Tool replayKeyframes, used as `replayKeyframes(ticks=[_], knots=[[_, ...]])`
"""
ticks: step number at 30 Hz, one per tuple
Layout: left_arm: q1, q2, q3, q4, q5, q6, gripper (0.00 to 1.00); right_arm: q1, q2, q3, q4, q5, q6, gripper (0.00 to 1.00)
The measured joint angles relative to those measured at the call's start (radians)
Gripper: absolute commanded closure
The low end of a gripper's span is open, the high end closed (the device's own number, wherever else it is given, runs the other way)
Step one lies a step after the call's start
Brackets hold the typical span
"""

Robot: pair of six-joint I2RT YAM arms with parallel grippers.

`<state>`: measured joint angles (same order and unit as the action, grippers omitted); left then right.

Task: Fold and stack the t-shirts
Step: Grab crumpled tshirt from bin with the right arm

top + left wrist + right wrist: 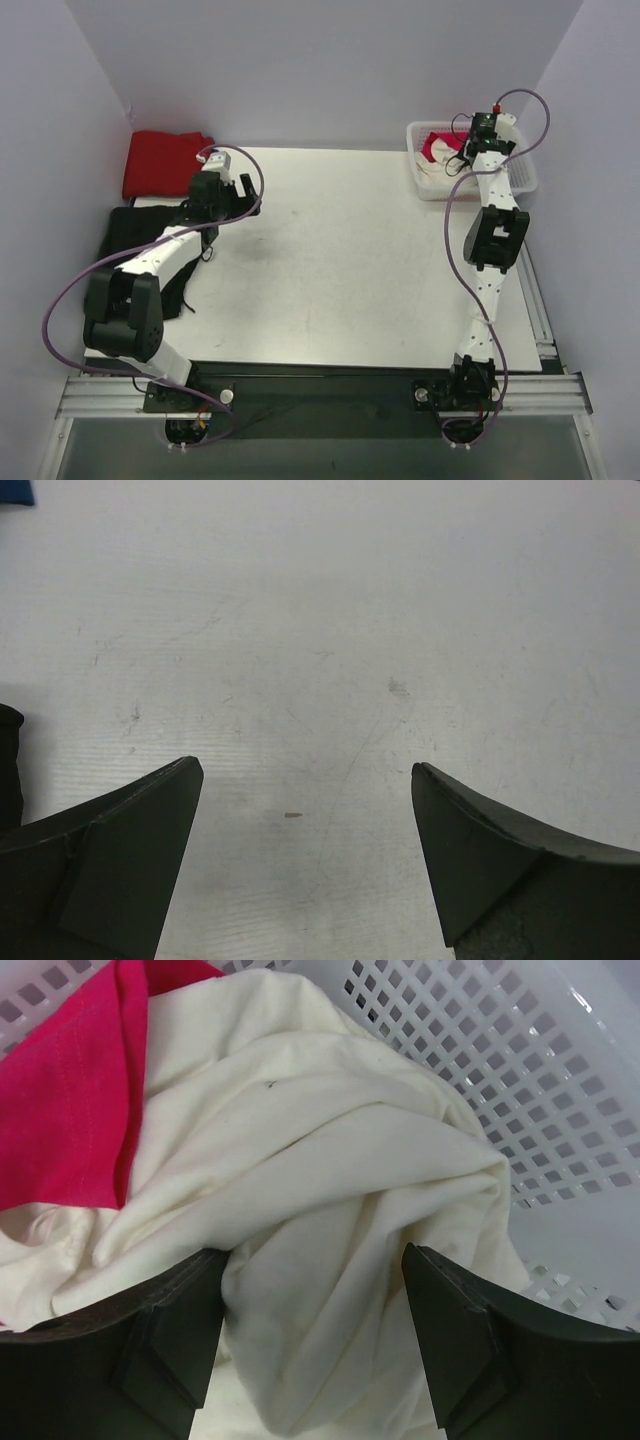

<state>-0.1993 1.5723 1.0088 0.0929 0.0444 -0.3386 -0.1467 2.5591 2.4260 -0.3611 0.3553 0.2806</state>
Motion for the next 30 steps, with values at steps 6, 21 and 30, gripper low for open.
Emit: replayKeyframes(ticks=[6,21,30], knots=[[-0.008,0.016,0.036,0.0,0.008,0.0,0.03,-0.019,0.026,0.019,-0.002,-0.031,0.012,0.6],[-0.038,0.033,0.049,-0.002,0.01,0.001,0.03,-0.016,0.013,0.006,0.001,-0.018,0.037,1.0],[-0.061,0.033,0.06,-0.002,0.009,0.006,0.03,0.112,-0.096,-0.016,0.015,0.073,0.01,1.0]])
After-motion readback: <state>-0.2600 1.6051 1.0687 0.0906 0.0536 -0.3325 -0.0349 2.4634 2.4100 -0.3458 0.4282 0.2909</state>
